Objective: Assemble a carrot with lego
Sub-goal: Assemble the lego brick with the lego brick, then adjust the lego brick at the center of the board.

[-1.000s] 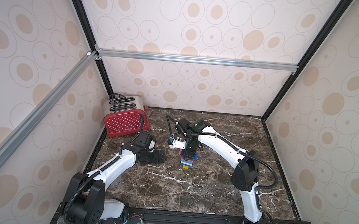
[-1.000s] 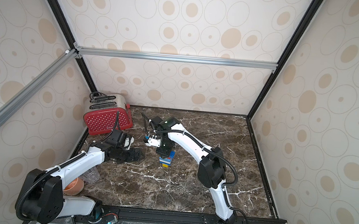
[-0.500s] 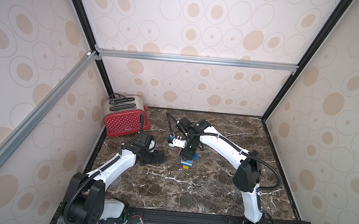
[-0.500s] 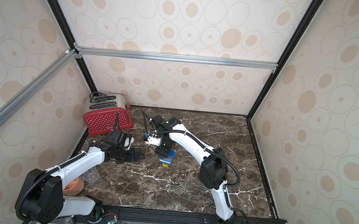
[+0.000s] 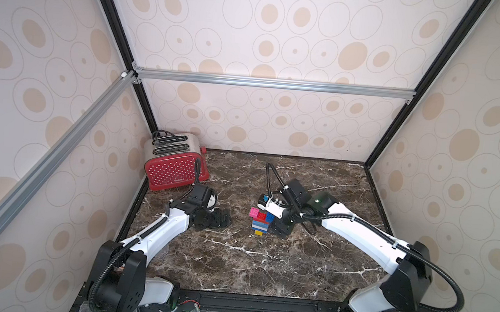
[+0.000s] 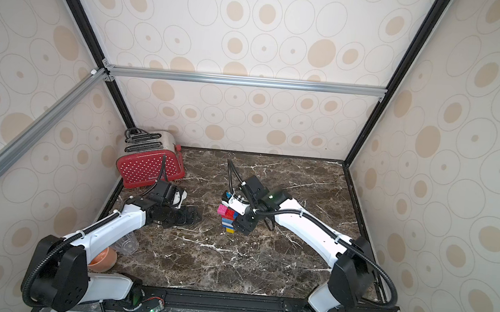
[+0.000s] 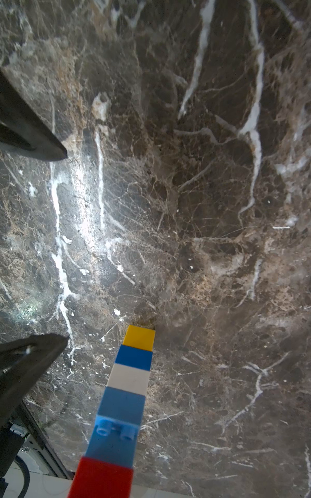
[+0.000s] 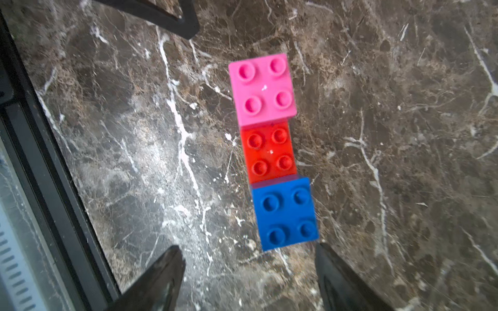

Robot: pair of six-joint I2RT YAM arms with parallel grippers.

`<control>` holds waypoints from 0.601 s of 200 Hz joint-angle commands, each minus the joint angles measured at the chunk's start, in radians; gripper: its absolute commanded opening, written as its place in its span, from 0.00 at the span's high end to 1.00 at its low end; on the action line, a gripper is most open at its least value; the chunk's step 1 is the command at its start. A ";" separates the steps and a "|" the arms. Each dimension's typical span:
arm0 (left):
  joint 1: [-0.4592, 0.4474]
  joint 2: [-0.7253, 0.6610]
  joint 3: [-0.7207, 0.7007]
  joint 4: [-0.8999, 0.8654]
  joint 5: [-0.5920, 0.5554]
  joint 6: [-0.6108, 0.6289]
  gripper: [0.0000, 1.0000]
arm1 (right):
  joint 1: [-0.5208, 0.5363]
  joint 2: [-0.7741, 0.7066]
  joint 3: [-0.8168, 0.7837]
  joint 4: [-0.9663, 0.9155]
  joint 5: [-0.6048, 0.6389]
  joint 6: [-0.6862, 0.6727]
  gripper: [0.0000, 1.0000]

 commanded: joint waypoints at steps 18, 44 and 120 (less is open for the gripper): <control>0.008 0.013 0.050 -0.034 -0.001 0.045 0.01 | -0.009 -0.184 -0.322 0.441 -0.060 0.098 0.17; 0.008 0.021 0.065 -0.042 -0.014 0.054 0.01 | -0.008 -0.238 -0.500 0.657 -0.076 0.120 0.16; 0.007 0.014 0.069 -0.035 -0.033 0.039 0.01 | -0.008 -0.163 -0.772 1.219 -0.094 0.146 0.14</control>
